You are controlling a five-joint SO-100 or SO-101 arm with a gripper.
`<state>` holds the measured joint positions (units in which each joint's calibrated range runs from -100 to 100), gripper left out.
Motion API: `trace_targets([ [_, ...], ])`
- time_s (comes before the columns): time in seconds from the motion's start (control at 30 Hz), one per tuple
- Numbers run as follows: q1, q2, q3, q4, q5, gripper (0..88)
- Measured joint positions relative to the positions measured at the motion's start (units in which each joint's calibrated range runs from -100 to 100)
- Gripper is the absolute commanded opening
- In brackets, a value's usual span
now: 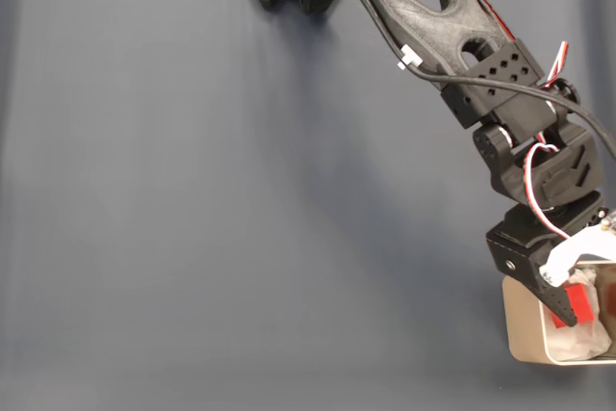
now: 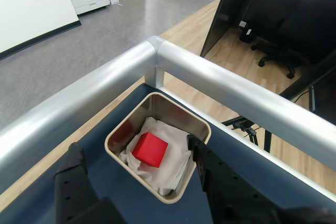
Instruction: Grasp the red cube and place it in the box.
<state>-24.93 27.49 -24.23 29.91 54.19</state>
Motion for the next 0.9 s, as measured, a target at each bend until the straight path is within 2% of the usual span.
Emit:
trace_targets([
  [0.1,0.0,0.0,0.0,0.0,0.0,42.5],
  [0.2,0.1,0.0,0.0,-0.3,0.0,35.6],
  [0.37,1.1,0.0,0.0,-0.4,-0.4,10.1],
  [0.47,2.9,-2.5,1.4,-0.4,-0.5,0.0],
  [0.9,19.3,-35.3,27.2,-0.3,-0.4,0.0],
])
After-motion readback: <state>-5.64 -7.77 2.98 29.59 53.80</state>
